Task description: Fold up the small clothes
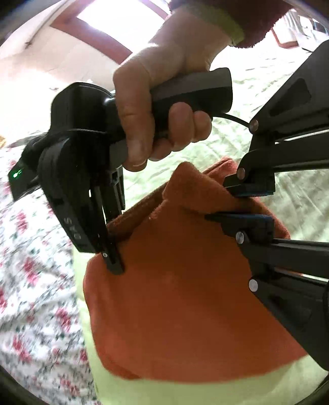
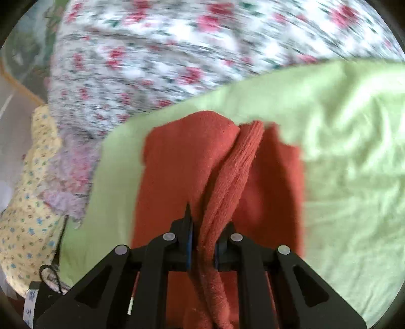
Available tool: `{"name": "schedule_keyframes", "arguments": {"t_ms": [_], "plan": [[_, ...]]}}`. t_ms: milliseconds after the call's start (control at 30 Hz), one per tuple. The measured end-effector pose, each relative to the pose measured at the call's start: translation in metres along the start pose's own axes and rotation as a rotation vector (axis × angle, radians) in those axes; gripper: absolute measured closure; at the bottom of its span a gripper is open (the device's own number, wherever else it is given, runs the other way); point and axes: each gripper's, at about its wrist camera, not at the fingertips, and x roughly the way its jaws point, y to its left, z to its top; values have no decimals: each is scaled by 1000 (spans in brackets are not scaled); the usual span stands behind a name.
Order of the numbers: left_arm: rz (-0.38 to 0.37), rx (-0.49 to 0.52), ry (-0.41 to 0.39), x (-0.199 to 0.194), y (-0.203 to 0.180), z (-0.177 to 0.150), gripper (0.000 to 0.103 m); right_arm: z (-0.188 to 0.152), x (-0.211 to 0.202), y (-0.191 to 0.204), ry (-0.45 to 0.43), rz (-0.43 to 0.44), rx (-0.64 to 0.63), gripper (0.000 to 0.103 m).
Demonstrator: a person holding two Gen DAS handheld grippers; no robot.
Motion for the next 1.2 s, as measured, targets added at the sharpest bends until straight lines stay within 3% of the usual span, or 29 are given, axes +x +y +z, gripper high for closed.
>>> {"name": "schedule_keyframes", "arguments": {"t_ms": [267,367,500,633,800,900,1000,1100,1167,1200], "plan": [[-21,-25,79,27,4,-6,94,-13,17,-30,5,-21,44,89],[-42,-27,87,23,7,-7,88,-18,18,-39,18,-11,115,79],[-74,-38,101,11,17,-7,76,-23,-7,-41,-46,-55,127,69],[-83,-73,92,-14,29,-10,66,-29,-36,-36,-138,-129,128,66],[-26,-143,27,-45,59,3,52,-34,-41,-19,-137,-51,79,66],[70,-207,-28,-59,88,10,43,-34,-24,-10,-96,-56,39,66],[147,-305,-27,-55,125,18,41,-30,-7,-12,-58,-108,36,66],[168,-408,-20,-52,156,13,41,-24,8,-21,-31,-97,60,66],[177,-453,-5,-40,178,15,41,-22,15,-25,-25,-62,71,72],[180,-463,2,-37,181,15,41,-20,16,-27,-23,-56,77,94]]}}
